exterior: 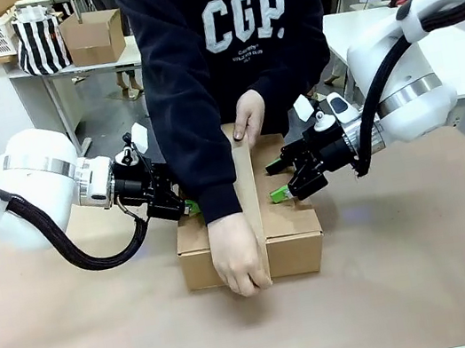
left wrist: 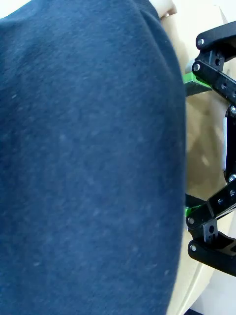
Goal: Pack the gift set into the box.
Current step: Press and hold the closed box until the human finishes sealing it.
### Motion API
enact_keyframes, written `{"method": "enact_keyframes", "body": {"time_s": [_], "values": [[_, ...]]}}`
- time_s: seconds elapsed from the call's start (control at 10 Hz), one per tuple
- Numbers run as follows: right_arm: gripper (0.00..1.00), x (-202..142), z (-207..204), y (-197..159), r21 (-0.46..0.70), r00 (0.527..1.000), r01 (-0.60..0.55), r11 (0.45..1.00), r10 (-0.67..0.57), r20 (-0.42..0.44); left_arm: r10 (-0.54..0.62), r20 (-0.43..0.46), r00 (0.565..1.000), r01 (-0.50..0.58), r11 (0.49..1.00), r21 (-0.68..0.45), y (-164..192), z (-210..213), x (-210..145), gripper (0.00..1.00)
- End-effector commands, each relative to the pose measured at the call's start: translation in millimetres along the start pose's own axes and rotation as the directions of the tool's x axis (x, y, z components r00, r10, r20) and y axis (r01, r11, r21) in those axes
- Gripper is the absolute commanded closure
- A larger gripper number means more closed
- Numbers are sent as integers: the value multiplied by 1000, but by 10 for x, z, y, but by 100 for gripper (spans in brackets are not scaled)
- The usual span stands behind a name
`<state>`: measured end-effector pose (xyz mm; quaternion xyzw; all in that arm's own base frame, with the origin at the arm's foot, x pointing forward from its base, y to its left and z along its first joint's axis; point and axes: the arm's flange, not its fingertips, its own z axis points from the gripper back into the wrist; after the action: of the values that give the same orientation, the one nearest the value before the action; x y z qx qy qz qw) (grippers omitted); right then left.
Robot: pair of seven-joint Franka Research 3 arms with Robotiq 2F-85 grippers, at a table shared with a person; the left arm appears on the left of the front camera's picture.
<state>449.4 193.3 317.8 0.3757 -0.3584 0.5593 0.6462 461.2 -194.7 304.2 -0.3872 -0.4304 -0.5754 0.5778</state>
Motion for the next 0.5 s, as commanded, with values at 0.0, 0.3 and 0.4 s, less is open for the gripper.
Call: {"method": "enact_keyframes", "body": {"time_s": [0.0,0.3,0.4], "values": [[0,-36,3,32,-4,1000,1,1000,-1,-6,-9,5,1000,9,1000,2,-13,-4,-41,0],[0,-36,3,32,-4,1000,1,1000,-1,-6,-9,5,1000,9,1000,2,-13,-4,-41,0],[0,-36,3,32,-4,1000,1,1000,-1,-6,-9,5,1000,9,1000,2,-13,-4,-41,0]]}}
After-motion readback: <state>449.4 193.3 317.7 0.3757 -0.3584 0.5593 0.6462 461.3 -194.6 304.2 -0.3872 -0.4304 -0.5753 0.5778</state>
